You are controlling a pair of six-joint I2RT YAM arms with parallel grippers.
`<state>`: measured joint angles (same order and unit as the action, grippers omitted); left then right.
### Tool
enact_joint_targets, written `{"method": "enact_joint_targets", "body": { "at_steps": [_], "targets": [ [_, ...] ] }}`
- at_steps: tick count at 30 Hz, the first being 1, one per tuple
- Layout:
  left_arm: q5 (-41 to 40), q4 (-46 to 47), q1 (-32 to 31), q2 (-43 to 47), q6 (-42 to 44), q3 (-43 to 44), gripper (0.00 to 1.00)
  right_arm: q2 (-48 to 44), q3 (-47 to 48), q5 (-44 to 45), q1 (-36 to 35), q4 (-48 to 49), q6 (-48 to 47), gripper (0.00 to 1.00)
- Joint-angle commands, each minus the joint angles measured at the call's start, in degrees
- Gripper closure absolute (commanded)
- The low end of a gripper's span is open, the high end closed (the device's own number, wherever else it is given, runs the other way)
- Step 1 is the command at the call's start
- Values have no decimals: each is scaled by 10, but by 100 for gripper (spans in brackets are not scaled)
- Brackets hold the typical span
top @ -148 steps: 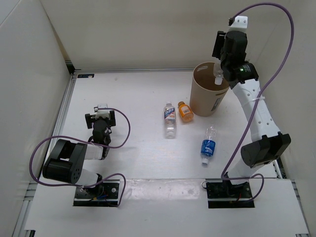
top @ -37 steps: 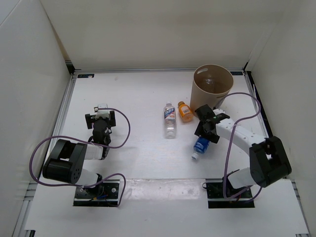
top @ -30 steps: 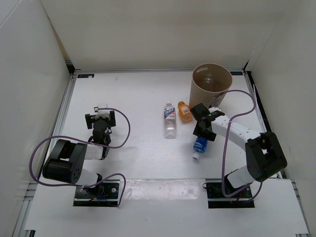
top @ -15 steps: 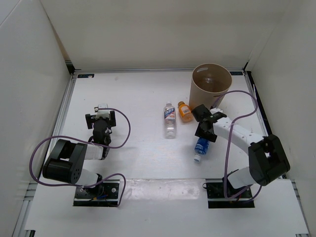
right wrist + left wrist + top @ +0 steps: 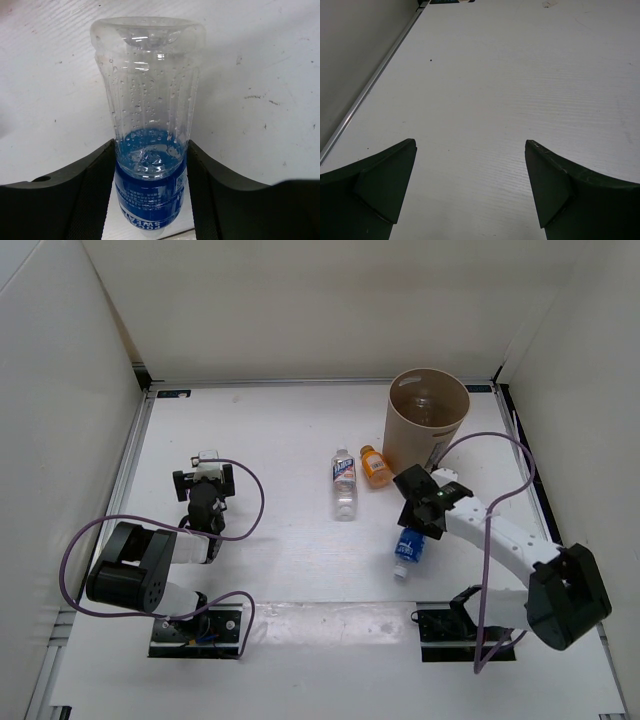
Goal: Put the plastic bottles in the bin
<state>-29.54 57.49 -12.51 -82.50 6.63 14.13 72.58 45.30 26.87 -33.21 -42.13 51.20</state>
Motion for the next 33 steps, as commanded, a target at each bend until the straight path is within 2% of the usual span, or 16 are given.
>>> {"method": "enact_joint_targets", "body": {
  "at_steps": [1,13,19,24,25,27,28,31,32,33],
  "targets": [
    [-5,11,-2,8,-1,7,0,-41,0,21,-8,-30,21,100],
    [-8,14,-5,8,0,6,0,-231,51,36,26,-95,-19,100],
    [-9,14,-5,7,0,6,0,-304,118,31,57,-69,-86,100],
    [-9,15,-2,7,1,6,0,-287,200,-16,132,-45,-130,100],
    [-9,15,-5,8,0,6,0,-266,239,-48,174,-31,-145,100],
    [-9,14,-4,6,1,6,0,-249,281,-107,205,-23,-152,100],
    [-10,15,-4,8,0,6,0,-225,296,-139,241,-12,-152,100],
    [-9,14,-5,5,1,6,0,-184,358,-167,257,21,-144,100],
    [-9,14,-5,6,0,6,0,-175,393,-162,252,28,-145,100],
    [-9,14,-5,8,0,7,0,-156,406,-121,238,39,-145,100]
  ]
}}
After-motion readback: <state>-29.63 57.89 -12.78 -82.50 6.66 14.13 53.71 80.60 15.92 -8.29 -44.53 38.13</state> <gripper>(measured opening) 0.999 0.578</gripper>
